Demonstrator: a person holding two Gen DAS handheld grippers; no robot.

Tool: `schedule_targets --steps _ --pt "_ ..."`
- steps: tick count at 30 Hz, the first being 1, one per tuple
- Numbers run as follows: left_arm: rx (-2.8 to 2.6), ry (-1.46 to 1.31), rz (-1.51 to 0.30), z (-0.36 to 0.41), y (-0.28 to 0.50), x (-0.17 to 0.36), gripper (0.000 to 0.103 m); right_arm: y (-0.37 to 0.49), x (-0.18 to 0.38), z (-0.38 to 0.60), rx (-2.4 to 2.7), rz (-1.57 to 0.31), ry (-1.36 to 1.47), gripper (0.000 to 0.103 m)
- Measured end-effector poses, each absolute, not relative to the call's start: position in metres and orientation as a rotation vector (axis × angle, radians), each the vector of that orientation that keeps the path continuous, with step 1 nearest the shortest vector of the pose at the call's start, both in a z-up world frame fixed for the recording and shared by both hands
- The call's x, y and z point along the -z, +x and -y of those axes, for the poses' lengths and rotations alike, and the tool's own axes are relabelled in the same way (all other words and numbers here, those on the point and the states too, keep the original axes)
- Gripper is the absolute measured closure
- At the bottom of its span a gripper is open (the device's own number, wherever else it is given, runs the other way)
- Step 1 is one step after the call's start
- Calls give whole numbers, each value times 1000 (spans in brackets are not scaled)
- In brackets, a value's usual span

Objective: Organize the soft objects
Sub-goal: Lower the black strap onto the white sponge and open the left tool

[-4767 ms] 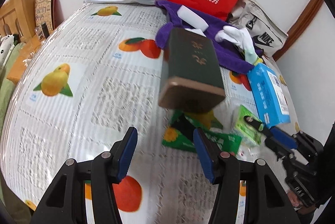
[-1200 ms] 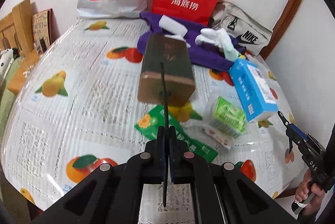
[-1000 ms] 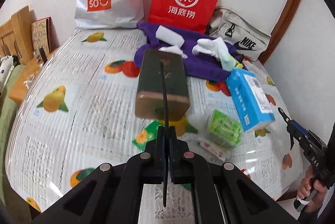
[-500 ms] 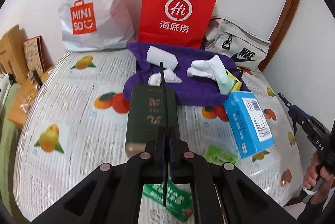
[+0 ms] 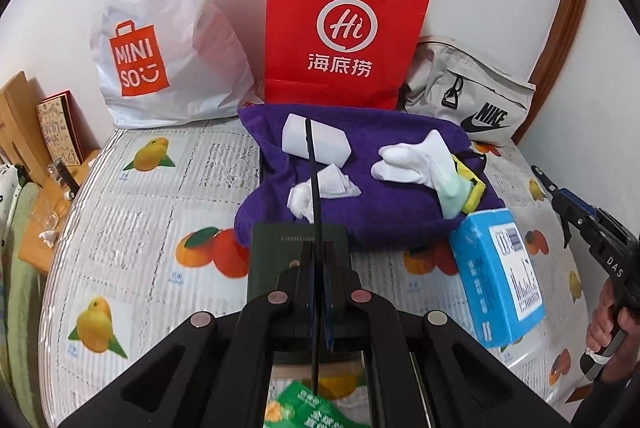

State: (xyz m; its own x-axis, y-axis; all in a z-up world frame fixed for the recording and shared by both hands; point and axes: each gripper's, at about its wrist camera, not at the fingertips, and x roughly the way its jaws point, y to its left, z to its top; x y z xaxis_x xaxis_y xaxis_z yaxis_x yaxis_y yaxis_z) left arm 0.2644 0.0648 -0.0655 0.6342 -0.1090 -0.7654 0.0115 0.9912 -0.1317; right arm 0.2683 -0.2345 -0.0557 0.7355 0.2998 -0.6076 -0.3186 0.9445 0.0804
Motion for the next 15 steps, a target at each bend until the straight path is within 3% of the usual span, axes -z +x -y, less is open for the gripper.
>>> schedule_targets --steps 15 --pt "100 -133 -912 -58 313 78 99 324 67 232 -349 -679 -52 81"
